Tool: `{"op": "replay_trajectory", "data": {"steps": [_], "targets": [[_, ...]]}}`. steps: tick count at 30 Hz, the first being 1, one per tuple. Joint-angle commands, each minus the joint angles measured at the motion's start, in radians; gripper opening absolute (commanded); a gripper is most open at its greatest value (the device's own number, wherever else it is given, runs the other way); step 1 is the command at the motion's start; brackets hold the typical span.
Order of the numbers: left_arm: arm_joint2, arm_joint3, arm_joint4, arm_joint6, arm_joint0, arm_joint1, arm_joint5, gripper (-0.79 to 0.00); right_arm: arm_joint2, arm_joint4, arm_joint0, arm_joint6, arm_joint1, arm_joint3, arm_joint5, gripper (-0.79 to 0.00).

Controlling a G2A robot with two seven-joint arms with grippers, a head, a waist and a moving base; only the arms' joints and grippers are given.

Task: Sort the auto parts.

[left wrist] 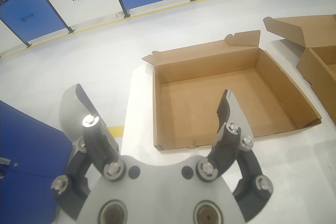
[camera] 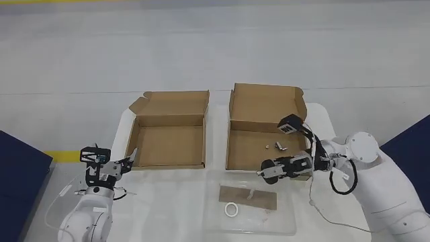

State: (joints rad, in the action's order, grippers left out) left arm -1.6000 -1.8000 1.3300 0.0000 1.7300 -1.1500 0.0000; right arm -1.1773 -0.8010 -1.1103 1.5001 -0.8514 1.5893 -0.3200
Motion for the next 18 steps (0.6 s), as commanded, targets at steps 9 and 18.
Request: {"op": "replay_trajectory", "data": {"steps": [9,18], "targets": [[0.0,0.0,0.0,0.0,0.0,0.0,0.0,0.0,-0.017,-0.192,0.011,0.03,-0.02,0.031,0.03,-0.785],[0.0,0.0,0.0,0.0,0.0,0.0,0.0,0.0,-0.017,-0.192,0.011,0.03,-0.02,0.031,0.03,-0.785]]}}
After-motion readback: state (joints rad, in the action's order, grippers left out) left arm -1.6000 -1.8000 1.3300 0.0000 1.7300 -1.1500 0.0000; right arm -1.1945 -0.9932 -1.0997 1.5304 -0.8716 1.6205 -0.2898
